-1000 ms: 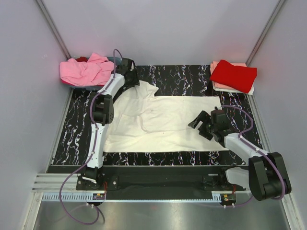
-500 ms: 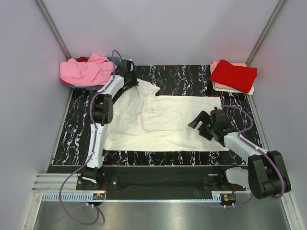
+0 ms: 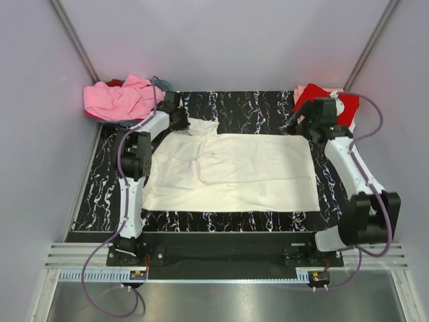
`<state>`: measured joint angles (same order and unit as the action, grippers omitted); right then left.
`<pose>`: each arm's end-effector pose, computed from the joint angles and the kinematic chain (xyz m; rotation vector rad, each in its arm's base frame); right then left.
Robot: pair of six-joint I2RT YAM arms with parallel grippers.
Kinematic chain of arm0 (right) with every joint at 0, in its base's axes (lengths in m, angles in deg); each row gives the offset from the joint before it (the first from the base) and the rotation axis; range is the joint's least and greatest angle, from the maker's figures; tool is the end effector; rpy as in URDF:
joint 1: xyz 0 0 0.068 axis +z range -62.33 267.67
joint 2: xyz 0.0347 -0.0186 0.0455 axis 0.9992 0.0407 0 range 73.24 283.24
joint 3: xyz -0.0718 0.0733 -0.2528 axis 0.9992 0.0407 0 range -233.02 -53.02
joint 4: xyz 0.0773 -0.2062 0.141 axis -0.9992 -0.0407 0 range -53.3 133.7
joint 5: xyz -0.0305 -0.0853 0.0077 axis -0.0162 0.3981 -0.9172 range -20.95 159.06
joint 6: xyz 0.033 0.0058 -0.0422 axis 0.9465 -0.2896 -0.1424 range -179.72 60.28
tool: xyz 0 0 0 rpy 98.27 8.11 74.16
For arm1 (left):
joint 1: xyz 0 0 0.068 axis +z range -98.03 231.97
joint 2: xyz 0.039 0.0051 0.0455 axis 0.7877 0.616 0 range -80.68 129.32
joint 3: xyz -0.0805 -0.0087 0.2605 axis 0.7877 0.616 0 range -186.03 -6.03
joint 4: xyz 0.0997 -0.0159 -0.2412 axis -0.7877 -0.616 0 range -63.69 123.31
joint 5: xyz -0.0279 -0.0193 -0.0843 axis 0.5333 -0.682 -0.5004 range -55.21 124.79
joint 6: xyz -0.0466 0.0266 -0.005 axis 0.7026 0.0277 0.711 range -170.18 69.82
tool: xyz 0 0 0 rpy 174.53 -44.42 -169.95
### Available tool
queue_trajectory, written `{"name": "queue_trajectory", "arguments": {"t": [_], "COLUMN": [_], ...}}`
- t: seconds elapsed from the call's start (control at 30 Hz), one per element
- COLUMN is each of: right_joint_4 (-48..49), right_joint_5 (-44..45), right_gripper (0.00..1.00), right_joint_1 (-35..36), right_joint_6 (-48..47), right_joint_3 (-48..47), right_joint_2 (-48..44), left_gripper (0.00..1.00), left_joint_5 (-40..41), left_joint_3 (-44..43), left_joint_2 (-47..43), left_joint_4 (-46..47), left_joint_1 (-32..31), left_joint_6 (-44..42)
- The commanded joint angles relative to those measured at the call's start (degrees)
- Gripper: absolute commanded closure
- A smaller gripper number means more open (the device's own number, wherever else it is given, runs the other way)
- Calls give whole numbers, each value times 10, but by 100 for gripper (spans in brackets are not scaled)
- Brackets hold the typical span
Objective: Fold and stack the t-shirts
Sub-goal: Fold the tshirt
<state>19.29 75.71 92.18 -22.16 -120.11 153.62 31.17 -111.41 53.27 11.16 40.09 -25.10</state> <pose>0.3140 0.0207 0.3091 0.6974 2.1260 0.2728 0.5048 -0.1086 0.1543 -0.2580 2.4744 -0.3559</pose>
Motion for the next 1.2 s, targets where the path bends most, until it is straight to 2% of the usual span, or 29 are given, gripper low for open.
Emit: {"name": "queue_trajectory", "arguments": {"t": [0.0,0.13,0.2,0.27,0.53,0.7,0.83,0.93,0.97,1.07,1.1,1.17], "right_joint_4": [-106,-112,-122,-125,-112,-103,-87,-72,-71,-64,-63,-66], "right_joint_5": [50,17,17,13,20,16,-14,-34,-39,-40,-42,-43], "right_gripper": [7,18,28,32,32,32,39,48,54,59,69,81], "right_joint_1": [-59,-103,-113,-117,-120,-121,-121,-121,-121,-121,-121,-120], "right_joint_6": [-45,-52,-50,-51,-78,-85,-79,-75,-73,-73,-76,-79], "right_joint_3": [-79,-144,-189,-223,-314,-338,-335,-320,-316,-307,-308,-319], "right_joint_2": [108,240,282,334,450,474,487,486,486,479,480,484], "left_gripper": [100,100,100,100,100,100,100,100,100,100,100,100], "left_joint_5": [23,18,17,17,15,13,13,13,13,16,17,22], "left_joint_3": [12,-17,-15,-14,-12,-13,-15,-15,-14,-17,-17,-23], "left_joint_2": [10,27,25,26,25,25,25,25,26,26,27,31], "left_joint_4": [-31,-47,-47,-47,-44,-43,-43,-44,-44,-45,-47,-53], "left_joint_1": [5,5,5,5,5,5,5,5,5,5,5,4], "left_joint_6": [-14,-20,-20,-20,-21,-22,-22,-22,-22,-22,-22,-21]}}
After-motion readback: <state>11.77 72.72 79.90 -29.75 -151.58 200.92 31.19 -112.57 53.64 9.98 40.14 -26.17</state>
